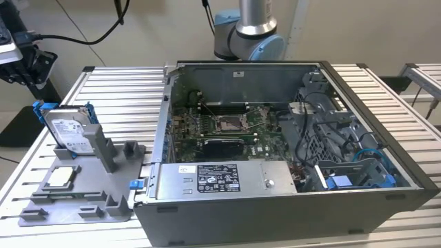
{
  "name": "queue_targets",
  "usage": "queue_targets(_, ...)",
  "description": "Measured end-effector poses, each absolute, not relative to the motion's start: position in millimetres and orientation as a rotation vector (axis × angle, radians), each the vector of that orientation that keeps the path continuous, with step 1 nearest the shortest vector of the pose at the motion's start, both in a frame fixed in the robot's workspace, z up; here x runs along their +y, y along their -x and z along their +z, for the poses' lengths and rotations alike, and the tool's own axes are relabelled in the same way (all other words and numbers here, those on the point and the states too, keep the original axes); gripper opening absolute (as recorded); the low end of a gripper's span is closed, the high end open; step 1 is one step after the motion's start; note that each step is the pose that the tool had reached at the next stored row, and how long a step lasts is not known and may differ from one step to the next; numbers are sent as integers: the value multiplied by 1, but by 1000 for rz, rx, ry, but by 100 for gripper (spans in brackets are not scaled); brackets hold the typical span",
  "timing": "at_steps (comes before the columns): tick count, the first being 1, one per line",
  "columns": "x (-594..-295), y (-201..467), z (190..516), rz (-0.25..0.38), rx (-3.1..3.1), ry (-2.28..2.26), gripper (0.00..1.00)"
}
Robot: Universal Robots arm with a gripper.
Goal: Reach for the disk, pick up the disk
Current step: 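Reach for the disk, then pick up the disk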
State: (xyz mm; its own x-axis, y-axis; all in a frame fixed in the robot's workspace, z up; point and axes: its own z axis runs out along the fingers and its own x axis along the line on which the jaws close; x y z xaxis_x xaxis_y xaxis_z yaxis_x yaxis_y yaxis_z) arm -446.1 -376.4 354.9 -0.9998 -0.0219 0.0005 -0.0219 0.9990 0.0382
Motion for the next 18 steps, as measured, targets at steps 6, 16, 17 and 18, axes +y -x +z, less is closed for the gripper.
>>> queue_targets(6,-376,446,355,-60,-3139,-68,0)
queue_targets(16,-376,446,355,-60,-3134,-165,0)
queue_targets(17,-376,446,355,-60,-3133,-175,0)
queue_targets(18,-376,446,355,-60,-3133,-186,0)
